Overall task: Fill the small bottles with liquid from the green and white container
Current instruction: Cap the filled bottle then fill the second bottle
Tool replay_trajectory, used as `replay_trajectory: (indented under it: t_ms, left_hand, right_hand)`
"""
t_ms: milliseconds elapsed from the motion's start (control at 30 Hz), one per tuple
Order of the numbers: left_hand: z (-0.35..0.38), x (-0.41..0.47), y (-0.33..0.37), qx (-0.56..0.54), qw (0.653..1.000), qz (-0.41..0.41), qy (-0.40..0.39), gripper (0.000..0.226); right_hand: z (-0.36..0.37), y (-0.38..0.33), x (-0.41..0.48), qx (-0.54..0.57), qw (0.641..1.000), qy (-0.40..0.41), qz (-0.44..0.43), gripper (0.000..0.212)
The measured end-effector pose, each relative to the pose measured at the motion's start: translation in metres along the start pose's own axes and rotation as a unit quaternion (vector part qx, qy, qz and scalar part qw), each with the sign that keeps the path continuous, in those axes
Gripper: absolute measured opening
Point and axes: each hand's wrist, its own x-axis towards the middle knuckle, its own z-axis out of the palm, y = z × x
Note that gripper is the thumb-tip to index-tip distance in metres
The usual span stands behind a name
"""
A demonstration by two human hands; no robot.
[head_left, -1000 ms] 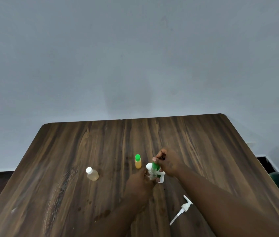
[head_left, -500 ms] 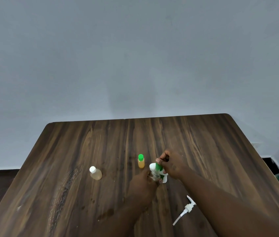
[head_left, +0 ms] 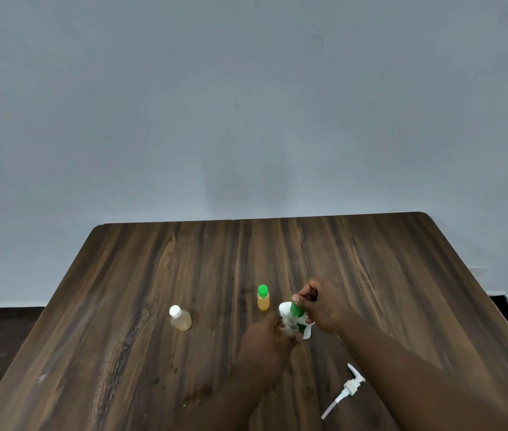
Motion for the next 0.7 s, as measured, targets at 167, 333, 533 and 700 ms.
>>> replay_trajectory:
  t_ms: [167, 333, 533, 700]
  left_hand:
    - [-0.0006, 0.0014, 0.0027, -0.018, 1.000, 0.002, 0.014, 0.021]
    - [-0.0003, 0.0000, 0.0010, -0.017, 1.000, 0.008, 0.009, 0.023]
    - [0.0000, 0.0037, -0.0014, -0.023, 1.000, 0.010, 0.017, 0.026]
    - [-0.0019, 0.0010, -0.0024, -0.036, 0.999, 0.013, 0.008, 0.026]
  right_hand:
    - [-0.0002, -0.0058, 0.0010, 0.011, 1.000, 0.005, -0.004, 0.019]
    - [0.0003, -0.0044, -0.0001, -0.005, 1.000, 0.006, 0.007, 0.019]
    - [0.0018, -0.0056, 0.0012, 0.029, 1.000, -0.006, 0.007, 0.006]
    - [-0.0045, -0.0078, 0.0003, 0.067, 0.996, -0.063, 0.020, 0.013]
